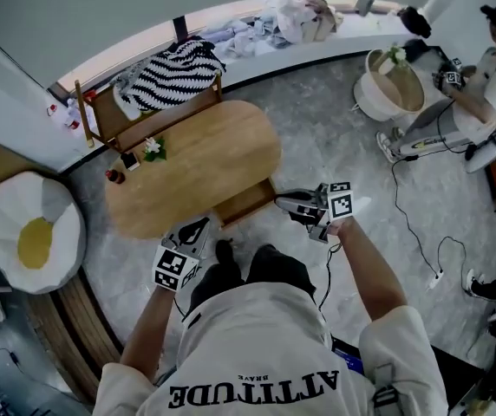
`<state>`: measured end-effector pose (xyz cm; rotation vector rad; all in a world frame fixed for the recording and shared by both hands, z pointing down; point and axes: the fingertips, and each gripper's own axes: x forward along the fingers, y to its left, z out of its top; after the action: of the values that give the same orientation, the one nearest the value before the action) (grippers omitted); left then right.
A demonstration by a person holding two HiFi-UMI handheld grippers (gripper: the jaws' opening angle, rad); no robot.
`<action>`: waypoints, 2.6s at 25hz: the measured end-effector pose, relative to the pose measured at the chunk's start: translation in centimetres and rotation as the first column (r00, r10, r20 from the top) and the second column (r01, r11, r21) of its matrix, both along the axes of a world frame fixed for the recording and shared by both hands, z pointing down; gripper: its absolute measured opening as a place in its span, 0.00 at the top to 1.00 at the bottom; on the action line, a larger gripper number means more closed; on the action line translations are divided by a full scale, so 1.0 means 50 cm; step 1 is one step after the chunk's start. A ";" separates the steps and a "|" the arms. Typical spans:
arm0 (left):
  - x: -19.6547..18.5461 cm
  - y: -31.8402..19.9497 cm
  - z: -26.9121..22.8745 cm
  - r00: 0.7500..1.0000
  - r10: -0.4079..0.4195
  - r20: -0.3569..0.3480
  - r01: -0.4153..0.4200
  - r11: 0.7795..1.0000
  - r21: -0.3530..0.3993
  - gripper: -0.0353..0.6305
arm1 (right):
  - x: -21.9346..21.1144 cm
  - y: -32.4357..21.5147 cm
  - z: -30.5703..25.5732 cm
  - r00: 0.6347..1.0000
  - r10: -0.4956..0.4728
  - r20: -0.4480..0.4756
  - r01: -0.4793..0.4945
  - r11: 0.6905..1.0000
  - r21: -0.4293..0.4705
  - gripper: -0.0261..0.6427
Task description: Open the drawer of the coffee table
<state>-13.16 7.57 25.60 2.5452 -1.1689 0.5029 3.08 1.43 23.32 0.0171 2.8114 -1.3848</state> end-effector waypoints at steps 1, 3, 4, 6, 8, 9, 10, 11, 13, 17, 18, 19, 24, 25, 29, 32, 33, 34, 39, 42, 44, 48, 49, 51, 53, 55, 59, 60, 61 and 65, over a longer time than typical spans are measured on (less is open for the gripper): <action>0.012 0.006 -0.003 1.000 -0.011 0.003 0.011 1.000 0.002 0.92 | 0.009 0.008 -0.008 1.000 0.001 0.007 -0.001 1.000 0.005 0.92; 0.043 0.017 -0.010 0.999 -0.033 0.005 0.033 0.999 0.011 0.92 | 0.030 0.024 -0.021 1.000 -0.008 0.022 0.007 1.000 0.015 0.92; 0.059 0.021 -0.013 0.999 -0.045 0.006 0.045 0.999 0.016 0.92 | 0.040 0.031 -0.026 1.000 -0.017 0.026 0.016 1.000 0.020 0.92; 0.090 0.031 -0.020 0.997 -0.073 0.007 0.073 0.997 0.024 0.92 | 0.056 0.047 -0.033 0.999 -0.039 0.035 0.038 0.999 0.023 0.92; 0.120 0.042 -0.026 0.993 -0.114 -0.007 0.114 0.993 0.026 0.92 | 0.072 0.067 -0.035 0.997 -0.061 0.043 0.061 0.998 0.018 0.92; 0.137 0.049 -0.028 0.991 -0.135 -0.021 0.136 0.990 0.026 0.92 | 0.083 0.080 -0.035 0.996 -0.076 0.045 0.075 0.997 0.017 0.92; 0.155 0.057 -0.031 0.987 -0.155 -0.034 0.156 0.987 0.027 0.92 | 0.093 0.094 -0.035 0.995 -0.093 0.044 0.093 0.996 0.019 0.92; 0.173 0.064 -0.031 0.984 -0.171 -0.044 0.173 0.985 0.028 0.92 | 0.105 0.108 -0.032 0.993 -0.112 0.039 0.112 0.993 0.025 0.92; 0.209 0.082 -0.031 0.980 -0.196 -0.047 0.197 0.980 0.033 0.92 | 0.131 0.134 -0.025 0.989 -0.148 0.018 0.147 0.988 0.043 0.92; 0.274 0.120 -0.036 0.973 -0.230 -0.031 0.231 0.972 0.051 0.92 | 0.193 0.177 -0.017 0.981 -0.194 -0.005 0.194 0.979 0.066 0.92; 0.288 0.131 -0.038 0.971 -0.239 -0.027 0.240 0.969 0.053 0.92 | 0.208 0.185 -0.017 0.980 -0.201 -0.010 0.201 0.977 0.070 0.92; 0.300 0.142 -0.041 0.968 -0.249 -0.025 0.250 0.967 0.054 0.92 | 0.221 0.193 -0.017 0.979 -0.205 -0.017 0.206 0.976 0.075 0.92; 0.313 0.197 -0.063 0.954 -0.299 -0.025 0.300 0.952 0.065 0.92 | 0.247 0.207 -0.031 0.984 -0.160 -0.077 0.170 0.974 0.150 0.92; 0.308 0.208 -0.064 0.951 -0.309 -0.028 0.310 0.948 0.066 0.92 | 0.246 0.209 -0.031 0.985 -0.146 -0.090 0.159 0.972 0.171 0.92; 0.280 0.258 -0.066 0.934 -0.351 -0.060 0.354 0.934 0.049 0.92 | 0.231 0.242 -0.025 0.984 -0.097 -0.149 0.130 0.964 0.230 0.92; 0.256 0.285 -0.066 0.927 -0.366 -0.084 0.370 0.928 0.036 0.92 | 0.214 0.260 -0.028 0.984 -0.049 -0.174 0.094 0.961 0.260 0.92; 0.250 0.292 -0.063 0.926 -0.367 -0.089 0.371 0.928 0.030 0.92 | 0.210 0.263 -0.030 0.983 -0.031 -0.180 0.079 0.960 0.269 0.92; 0.247 0.300 -0.058 0.926 -0.367 -0.092 0.370 0.929 0.021 0.92 | 0.209 0.268 -0.031 0.982 -0.011 -0.186 0.063 0.960 0.274 0.92; 0.211 0.305 -0.052 0.934 -0.346 -0.091 0.349 0.937 0.017 0.92 | 0.192 0.258 -0.034 0.973 0.117 -0.200 -0.051 0.951 0.306 0.93; 0.186 0.313 -0.042 0.935 -0.341 -0.096 0.344 0.939 0.013 0.92 | 0.168 0.263 -0.023 0.958 0.166 -0.232 -0.074 0.930 0.359 0.93; 0.173 0.308 -0.045 0.935 -0.341 -0.098 0.344 0.939 0.015 0.92 | 0.162 0.258 -0.028 0.950 0.199 -0.240 -0.096 0.919 0.383 0.93; 0.152 0.295 -0.065 0.938 -0.333 -0.098 0.338 0.941 0.035 0.92 | 0.150 0.254 -0.043 0.940 0.242 -0.240 -0.123 0.898 0.423 0.93; 0.147 0.295 -0.069 0.937 -0.335 -0.100 0.340 0.940 0.037 0.92 | 0.150 0.255 -0.045 0.936 0.255 -0.242 -0.130 0.891 0.435 0.93; 0.137 0.293 -0.078 0.936 -0.337 -0.102 0.343 0.938 0.045 0.92 | 0.149 0.253 -0.053 0.929 0.282 -0.239 -0.152 0.880 0.450 0.93; 0.131 0.289 -0.087 0.936 -0.337 -0.103 0.344 0.937 0.055 0.92 | 0.151 0.249 -0.057 0.922 0.307 -0.237 -0.171 0.871 0.461 0.93; 0.127 0.286 -0.092 0.936 -0.336 -0.103 0.344 0.937 0.060 0.92 | 0.154 0.245 -0.060 0.915 0.327 -0.235 -0.189 0.864 0.466 0.93; 0.126 0.280 -0.103 0.931 -0.344 -0.120 0.353 0.934 0.062 0.92 | 0.167 0.232 -0.065 0.906 0.355 -0.231 -0.218 0.858 0.464 0.94; 0.128 0.278 -0.106 0.929 -0.347 -0.129 0.357 0.932 0.063 0.92 | 0.171 0.228 -0.067 0.904 0.359 -0.233 -0.219 0.856 0.468 0.94; 0.129 0.275 -0.109 0.928 -0.348 -0.135 0.359 0.931 0.065 0.92 | 0.174 0.225 -0.069 0.902 0.362 -0.234 -0.220 0.854 0.472 0.94; 0.126 0.281 -0.113 0.931 -0.345 -0.124 0.355 0.932 0.069 0.92 | 0.176 0.225 -0.074 0.897 0.378 -0.229 -0.233 0.845 0.482 0.94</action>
<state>-6.84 21.64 19.95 2.3223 -1.5905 0.2245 11.86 12.69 19.62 -0.6876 3.1294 -0.7062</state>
